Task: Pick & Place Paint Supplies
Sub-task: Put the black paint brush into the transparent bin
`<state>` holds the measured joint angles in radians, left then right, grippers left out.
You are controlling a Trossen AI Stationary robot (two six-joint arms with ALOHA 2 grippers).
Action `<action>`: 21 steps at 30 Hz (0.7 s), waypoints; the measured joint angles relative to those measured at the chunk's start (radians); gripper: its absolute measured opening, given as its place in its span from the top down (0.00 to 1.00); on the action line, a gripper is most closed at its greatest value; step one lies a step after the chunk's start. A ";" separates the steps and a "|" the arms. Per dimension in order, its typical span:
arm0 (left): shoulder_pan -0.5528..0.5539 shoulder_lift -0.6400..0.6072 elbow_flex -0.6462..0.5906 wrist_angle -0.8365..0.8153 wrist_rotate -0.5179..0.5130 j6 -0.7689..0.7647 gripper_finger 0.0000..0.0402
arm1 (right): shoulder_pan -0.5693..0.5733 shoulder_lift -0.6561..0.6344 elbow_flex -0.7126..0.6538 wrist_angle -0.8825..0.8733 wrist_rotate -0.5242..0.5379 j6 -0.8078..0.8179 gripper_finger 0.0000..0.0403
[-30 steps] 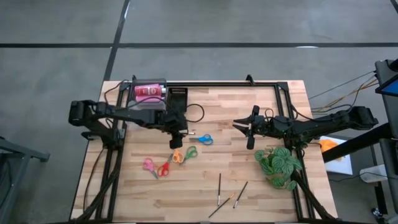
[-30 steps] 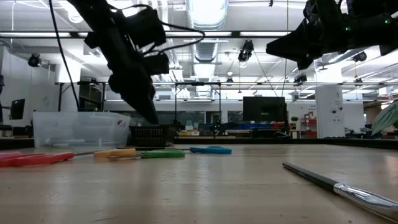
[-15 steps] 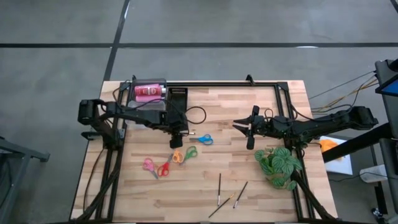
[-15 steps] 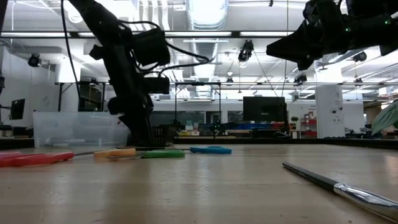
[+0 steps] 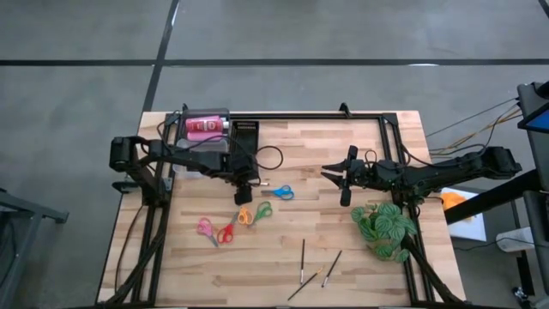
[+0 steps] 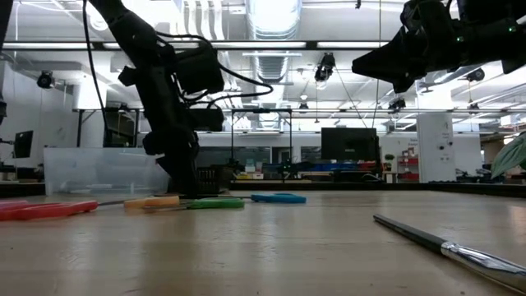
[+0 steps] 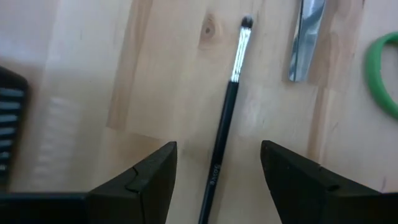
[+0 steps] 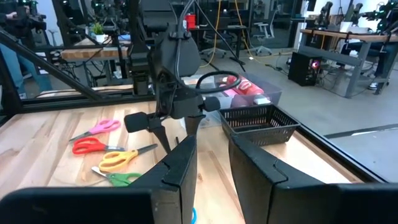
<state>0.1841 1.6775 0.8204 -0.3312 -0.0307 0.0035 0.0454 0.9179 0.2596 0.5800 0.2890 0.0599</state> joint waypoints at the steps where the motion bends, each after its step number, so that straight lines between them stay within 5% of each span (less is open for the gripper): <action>1: 0.000 0.003 -0.011 0.010 0.003 -0.001 0.42 | 0.000 0.000 0.000 0.000 0.000 0.000 0.78; 8: 0.001 0.004 -0.042 0.062 0.014 -0.007 0.52 | 0.000 0.000 0.000 0.000 0.000 0.000 0.78; 21: 0.001 0.007 -0.044 0.092 0.027 -0.003 0.93 | 0.000 0.000 0.000 0.000 0.000 0.000 0.78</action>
<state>0.1852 1.6848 0.7765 -0.2394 -0.0037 0.0002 0.0452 0.9176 0.2596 0.5797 0.2890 0.0599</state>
